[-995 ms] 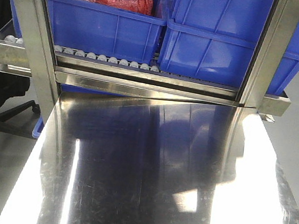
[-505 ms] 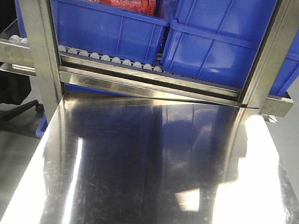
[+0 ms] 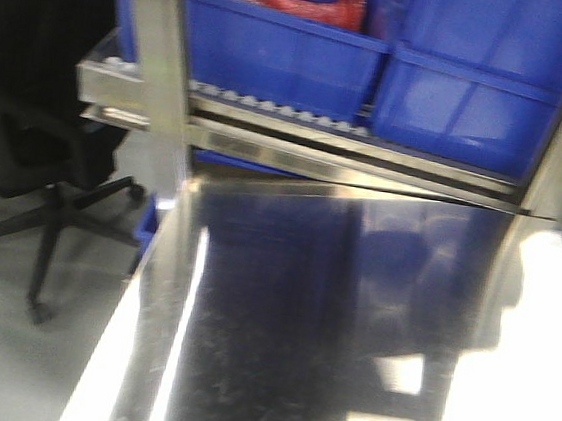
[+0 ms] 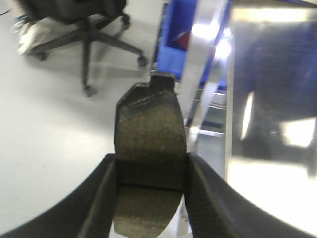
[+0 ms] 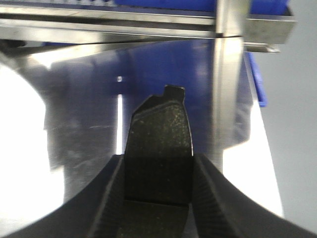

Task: Move and align brake pads A on conveyor
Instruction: 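Turn the base away from the steel table toward the corridor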

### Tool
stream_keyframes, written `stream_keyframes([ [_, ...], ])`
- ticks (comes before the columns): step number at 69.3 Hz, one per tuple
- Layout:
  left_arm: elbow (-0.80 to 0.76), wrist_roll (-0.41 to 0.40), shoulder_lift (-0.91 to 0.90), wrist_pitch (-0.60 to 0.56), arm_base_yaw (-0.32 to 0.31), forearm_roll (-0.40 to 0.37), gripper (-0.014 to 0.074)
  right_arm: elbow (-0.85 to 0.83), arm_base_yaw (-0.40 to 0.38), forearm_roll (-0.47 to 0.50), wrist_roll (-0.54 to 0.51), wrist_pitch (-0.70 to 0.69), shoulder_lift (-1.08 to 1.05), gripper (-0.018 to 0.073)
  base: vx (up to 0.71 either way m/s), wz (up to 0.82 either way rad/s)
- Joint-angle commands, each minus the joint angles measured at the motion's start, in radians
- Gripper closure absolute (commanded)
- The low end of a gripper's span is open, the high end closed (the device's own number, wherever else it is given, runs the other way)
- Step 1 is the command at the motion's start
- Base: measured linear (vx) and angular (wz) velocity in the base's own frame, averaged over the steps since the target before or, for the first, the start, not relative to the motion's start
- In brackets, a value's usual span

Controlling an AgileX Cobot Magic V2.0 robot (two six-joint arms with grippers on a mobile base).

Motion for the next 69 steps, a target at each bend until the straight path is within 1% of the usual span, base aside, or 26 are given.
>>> stream_keyframes([
  [1, -0.026, -0.003, 0.001, -0.074, -0.001, 0.023, 0.0603, -0.028, -0.004, -0.010, -0.003, -0.084, 0.000, 0.0563, -0.08, 0.41],
  [23, -0.026, -0.003, 0.001, -0.074, -0.001, 0.023, 0.0603, -0.028, -0.004, -0.010, -0.003, -0.084, 0.000, 0.0563, -0.12, 0.51],
  [69, -0.026, -0.003, 0.001, -0.074, -0.001, 0.023, 0.0603, -0.028, -0.004, -0.010, -0.003, -0.083, 0.000, 0.0563, -0.17, 0.62],
])
